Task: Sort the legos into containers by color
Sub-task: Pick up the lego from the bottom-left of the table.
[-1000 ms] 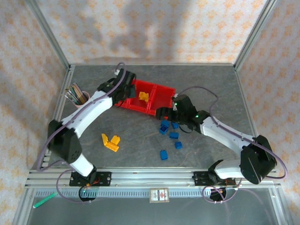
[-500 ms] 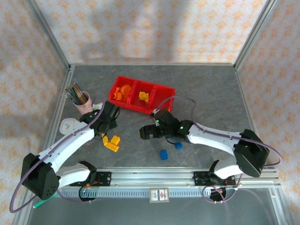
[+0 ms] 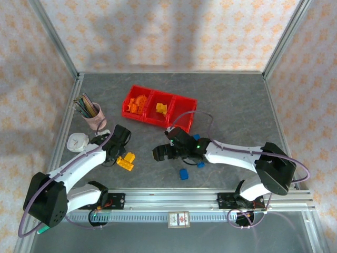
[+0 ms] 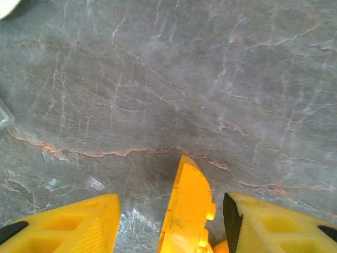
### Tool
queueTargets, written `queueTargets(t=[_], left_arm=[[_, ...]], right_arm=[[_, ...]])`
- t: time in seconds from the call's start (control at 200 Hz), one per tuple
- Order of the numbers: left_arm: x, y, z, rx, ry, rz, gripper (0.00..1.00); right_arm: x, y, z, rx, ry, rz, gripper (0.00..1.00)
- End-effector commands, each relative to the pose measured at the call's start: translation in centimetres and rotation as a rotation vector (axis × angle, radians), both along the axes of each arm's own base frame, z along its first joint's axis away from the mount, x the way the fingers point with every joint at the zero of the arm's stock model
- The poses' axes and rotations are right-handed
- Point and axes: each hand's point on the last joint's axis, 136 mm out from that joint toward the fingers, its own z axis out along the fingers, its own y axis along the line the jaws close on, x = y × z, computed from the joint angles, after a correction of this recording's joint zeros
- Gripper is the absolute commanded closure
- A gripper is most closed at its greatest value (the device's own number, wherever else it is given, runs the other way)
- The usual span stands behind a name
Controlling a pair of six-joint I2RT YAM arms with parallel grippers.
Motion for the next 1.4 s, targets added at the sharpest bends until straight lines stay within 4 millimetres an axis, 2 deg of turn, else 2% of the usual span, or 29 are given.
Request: queueTargets(t=[0.0, 0.065, 0.26, 0.44, 0.666, 0.801, 0.931, 1.141, 1.281, 1.396], left_arm=[[0.8, -0.4, -1.1, -0.05, -0.031, 0.029, 0.43], [0.8, -0.8, -1.9, -0.069, -0.024, 0.016, 0.44], [1.1, -1.1, -2.6, -0.082, -0.027, 0.004, 0.47], [0.7, -1.3, -3.7, -0.09, 0.006, -0.007, 0.56], [0.8, -1.5, -3.7, -0.094, 0.0, -0.015, 0.68], [1.1, -1.4, -3.0, -0.085, -0.011, -0.018, 0.74], [1.9, -1.3, -1.2, -0.073, -0.044, -0.021, 0.77], [4.9, -1.3, 4.3, -0.036, -0.168, -0.047, 0.78], [8.3, -3.2, 8.6, -0.067, -0.265, -0.11, 0.79], [11.7, -6.8, 11.7, -0.113, -0.339, -0.224, 0.79]], right_arm=[[0.8, 0.3, 1.1, 0.011, -0.037, -0.029, 0.0], [0.8, 0.2, 0.9, 0.008, -0.036, -0.033, 0.0], [0.8, 0.1, 0.8, 0.007, -0.034, -0.036, 0.0], [0.9, 0.2, 0.7, 0.001, -0.032, -0.039, 0.0], [1.2, 0.6, 0.9, 0.008, -0.036, -0.042, 0.0], [1.3, 0.7, 1.1, 0.011, -0.038, -0.045, 0.0], [1.5, 0.6, 1.7, 0.031, -0.031, -0.057, 0.0], [3.1, -1.2, 3.4, 0.08, -0.038, -0.115, 0.0], [5.1, -3.8, 4.7, 0.098, -0.055, -0.196, 0.0], [6.9, -6.5, 5.2, 0.102, -0.057, -0.29, 0.0]])
